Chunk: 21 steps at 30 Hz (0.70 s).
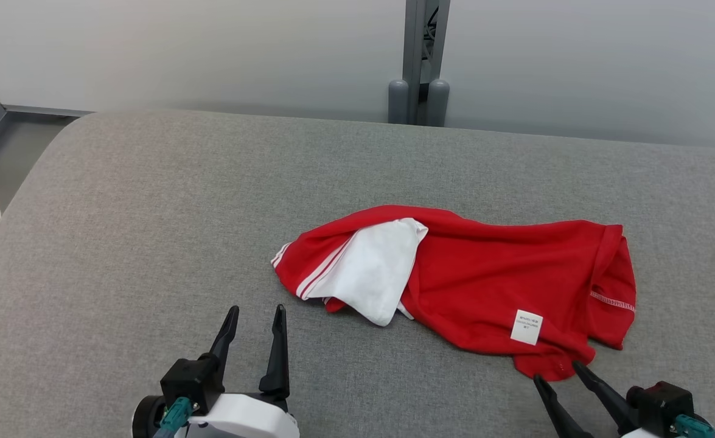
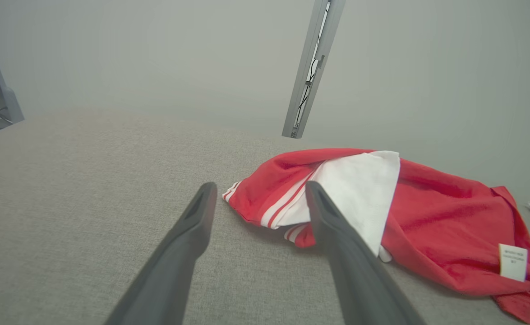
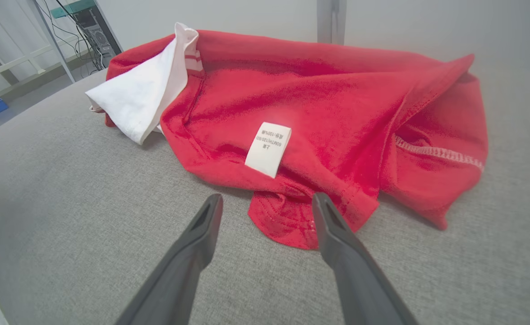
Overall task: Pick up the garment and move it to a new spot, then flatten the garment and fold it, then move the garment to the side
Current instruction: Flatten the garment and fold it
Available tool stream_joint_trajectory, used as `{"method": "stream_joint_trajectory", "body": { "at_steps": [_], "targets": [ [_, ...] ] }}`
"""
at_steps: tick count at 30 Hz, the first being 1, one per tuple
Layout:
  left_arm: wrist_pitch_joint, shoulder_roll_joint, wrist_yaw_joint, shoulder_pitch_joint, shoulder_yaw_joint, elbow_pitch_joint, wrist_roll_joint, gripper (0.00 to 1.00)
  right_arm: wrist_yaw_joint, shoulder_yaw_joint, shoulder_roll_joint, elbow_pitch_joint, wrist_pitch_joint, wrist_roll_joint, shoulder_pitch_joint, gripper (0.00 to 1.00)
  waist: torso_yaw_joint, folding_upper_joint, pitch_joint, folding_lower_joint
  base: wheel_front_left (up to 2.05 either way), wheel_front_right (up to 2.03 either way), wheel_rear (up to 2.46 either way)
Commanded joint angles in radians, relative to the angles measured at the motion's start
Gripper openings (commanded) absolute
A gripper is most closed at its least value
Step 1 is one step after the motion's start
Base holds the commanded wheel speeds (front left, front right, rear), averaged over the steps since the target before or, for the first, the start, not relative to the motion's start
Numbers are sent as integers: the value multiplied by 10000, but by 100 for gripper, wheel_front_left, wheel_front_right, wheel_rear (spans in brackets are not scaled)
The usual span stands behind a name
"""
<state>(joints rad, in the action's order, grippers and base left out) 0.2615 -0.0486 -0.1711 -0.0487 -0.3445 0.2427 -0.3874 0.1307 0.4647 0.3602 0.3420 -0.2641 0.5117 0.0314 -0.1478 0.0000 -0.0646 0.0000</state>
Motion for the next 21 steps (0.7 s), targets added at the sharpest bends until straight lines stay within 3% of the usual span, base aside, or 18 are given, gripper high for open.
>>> {"method": "stream_joint_trajectory", "body": {
  "at_steps": [1, 21],
  "targets": [
    [35, -39, 53, -20, 18, 24, 9, 100, 2, 97, 22, 87, -13, 228, 34, 100, -49, 0, -2, 0, 0, 0, 0],
    [35, -37, -66, -106, -22, -123, 26, 100, 2, -199, 103, 1598, -13, 575, 721, 100, -529, 0, -393, 0, 0, 0, 0]
  ]
}}
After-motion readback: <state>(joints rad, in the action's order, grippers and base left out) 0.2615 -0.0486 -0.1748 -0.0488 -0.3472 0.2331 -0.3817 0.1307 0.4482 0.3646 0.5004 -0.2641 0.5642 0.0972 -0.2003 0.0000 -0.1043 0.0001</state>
